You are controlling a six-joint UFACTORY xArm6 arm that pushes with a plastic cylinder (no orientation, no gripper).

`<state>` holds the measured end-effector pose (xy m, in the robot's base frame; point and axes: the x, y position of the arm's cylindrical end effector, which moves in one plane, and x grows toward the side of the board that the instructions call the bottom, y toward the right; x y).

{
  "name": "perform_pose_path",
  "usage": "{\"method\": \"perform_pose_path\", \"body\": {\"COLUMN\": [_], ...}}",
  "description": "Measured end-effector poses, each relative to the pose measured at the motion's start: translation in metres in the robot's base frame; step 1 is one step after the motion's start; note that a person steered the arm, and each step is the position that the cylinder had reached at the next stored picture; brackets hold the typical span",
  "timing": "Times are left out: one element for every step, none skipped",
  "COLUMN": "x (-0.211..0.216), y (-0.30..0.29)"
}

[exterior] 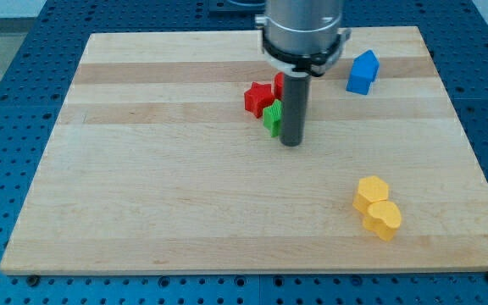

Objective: Push the heart to the right of the cube

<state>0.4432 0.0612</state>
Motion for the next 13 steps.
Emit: {"method": "perform_pose_path", "body": {"x": [0.000, 0.003, 0.018, 0.049, 0.083, 0.125, 0.161, 0.175, 0.175, 0.175, 0.170, 0.161, 0.148], "y": [0.035, 0.065, 0.094, 0.119, 0.134, 0.139, 0.138, 0.121, 0.102, 0.099, 0.098, 0.098, 0.095]}}
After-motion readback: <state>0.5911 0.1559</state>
